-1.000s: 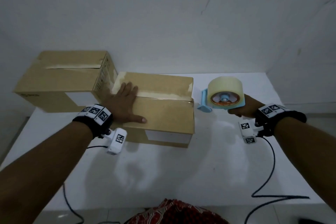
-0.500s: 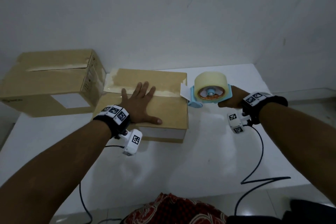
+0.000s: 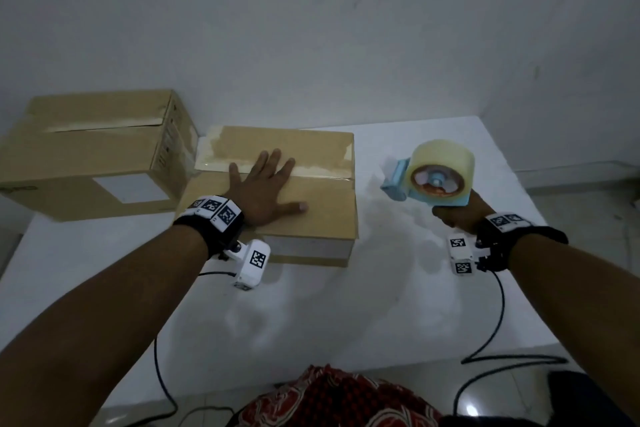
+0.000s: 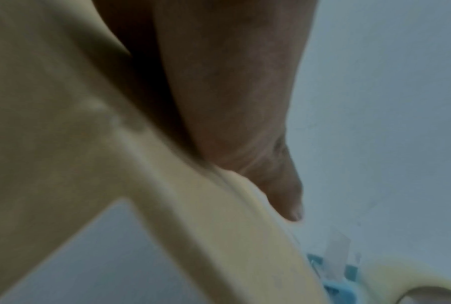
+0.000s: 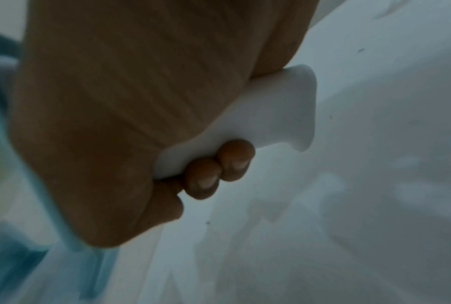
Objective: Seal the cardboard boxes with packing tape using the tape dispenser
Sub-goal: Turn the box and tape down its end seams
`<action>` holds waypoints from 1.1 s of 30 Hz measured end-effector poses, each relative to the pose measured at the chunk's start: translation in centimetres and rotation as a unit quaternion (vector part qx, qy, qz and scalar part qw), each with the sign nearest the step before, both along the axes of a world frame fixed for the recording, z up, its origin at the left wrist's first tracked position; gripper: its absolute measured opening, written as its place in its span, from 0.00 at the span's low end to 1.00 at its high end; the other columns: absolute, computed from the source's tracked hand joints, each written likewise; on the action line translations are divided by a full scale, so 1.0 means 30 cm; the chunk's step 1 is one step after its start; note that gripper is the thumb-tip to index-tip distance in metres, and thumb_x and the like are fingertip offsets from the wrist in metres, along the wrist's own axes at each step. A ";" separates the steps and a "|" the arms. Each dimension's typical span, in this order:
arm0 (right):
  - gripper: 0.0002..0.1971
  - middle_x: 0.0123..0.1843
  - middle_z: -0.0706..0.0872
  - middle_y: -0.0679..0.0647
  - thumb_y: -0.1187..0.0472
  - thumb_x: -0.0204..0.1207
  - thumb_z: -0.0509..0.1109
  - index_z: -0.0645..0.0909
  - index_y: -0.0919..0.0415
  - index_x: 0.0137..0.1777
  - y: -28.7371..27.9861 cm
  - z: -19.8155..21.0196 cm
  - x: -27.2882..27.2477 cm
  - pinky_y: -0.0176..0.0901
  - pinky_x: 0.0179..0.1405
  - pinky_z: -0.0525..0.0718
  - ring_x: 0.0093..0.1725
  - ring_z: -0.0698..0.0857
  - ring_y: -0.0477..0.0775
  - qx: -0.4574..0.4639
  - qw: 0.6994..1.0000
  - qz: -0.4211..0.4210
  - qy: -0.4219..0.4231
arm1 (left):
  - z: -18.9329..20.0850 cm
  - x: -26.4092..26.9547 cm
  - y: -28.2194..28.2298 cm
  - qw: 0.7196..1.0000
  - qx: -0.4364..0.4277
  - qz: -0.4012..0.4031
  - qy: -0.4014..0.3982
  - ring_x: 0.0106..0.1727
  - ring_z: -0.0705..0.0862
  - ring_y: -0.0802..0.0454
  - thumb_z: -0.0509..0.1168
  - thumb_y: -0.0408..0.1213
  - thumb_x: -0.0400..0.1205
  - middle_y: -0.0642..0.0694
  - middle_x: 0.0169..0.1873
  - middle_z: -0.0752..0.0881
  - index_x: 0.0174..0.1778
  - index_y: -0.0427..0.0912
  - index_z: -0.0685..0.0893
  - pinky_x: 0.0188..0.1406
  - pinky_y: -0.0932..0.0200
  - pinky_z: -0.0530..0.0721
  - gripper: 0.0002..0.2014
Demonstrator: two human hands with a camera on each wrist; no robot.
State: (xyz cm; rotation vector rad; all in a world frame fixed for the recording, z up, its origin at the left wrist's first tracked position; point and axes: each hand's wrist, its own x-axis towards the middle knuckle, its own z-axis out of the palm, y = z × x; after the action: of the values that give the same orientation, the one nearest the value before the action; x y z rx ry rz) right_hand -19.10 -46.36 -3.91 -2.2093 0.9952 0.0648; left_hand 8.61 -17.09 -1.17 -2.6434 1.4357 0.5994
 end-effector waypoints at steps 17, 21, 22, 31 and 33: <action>0.28 0.35 0.90 0.55 0.36 0.55 0.84 0.86 0.58 0.46 0.291 0.045 0.388 0.43 0.28 0.80 0.28 0.81 0.53 0.265 0.906 -0.224 -0.244 | 0.017 0.159 0.133 0.930 -0.108 0.351 0.027 0.85 0.51 0.33 0.57 0.72 0.77 0.40 0.86 0.38 0.85 0.52 0.36 0.81 0.37 0.57 0.50; 0.25 0.38 0.93 0.55 0.40 0.56 0.85 0.88 0.58 0.44 0.307 0.036 0.434 0.48 0.34 0.86 0.30 0.85 0.56 0.241 0.907 -0.245 -0.244 | 0.004 0.168 0.153 0.914 -0.139 0.375 0.064 0.81 0.63 0.30 0.60 0.68 0.78 0.37 0.86 0.45 0.86 0.52 0.37 0.78 0.40 0.66 0.50; 0.23 0.38 0.93 0.58 0.41 0.55 0.85 0.87 0.58 0.40 0.305 0.033 0.440 0.52 0.36 0.88 0.31 0.86 0.58 0.232 0.911 -0.245 -0.237 | 0.008 0.170 0.158 0.918 -0.135 0.368 0.063 0.81 0.63 0.31 0.61 0.68 0.77 0.36 0.86 0.46 0.86 0.53 0.37 0.77 0.40 0.66 0.50; 0.17 0.45 0.91 0.65 0.58 0.67 0.82 0.85 0.69 0.49 0.275 0.042 0.450 0.40 0.23 0.78 0.23 0.77 0.52 0.259 0.887 -0.260 -0.279 | 0.090 0.186 0.107 0.987 -0.055 0.140 -0.052 0.86 0.38 0.45 0.61 0.69 0.77 0.47 0.85 0.32 0.85 0.61 0.42 0.80 0.28 0.47 0.47; 0.21 0.44 0.91 0.62 0.59 0.66 0.82 0.84 0.70 0.56 0.253 0.054 0.452 0.40 0.22 0.77 0.23 0.76 0.52 0.290 0.875 -0.263 -0.285 | 0.100 0.184 0.055 0.996 -0.024 0.075 -0.041 0.85 0.32 0.47 0.63 0.74 0.71 0.50 0.84 0.30 0.84 0.66 0.43 0.79 0.27 0.42 0.50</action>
State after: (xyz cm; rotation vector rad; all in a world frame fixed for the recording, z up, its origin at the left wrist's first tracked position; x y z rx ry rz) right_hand -5.53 -38.78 -2.29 -1.2406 1.0207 -0.4551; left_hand 14.12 -15.44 1.82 -2.7963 1.2545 0.4668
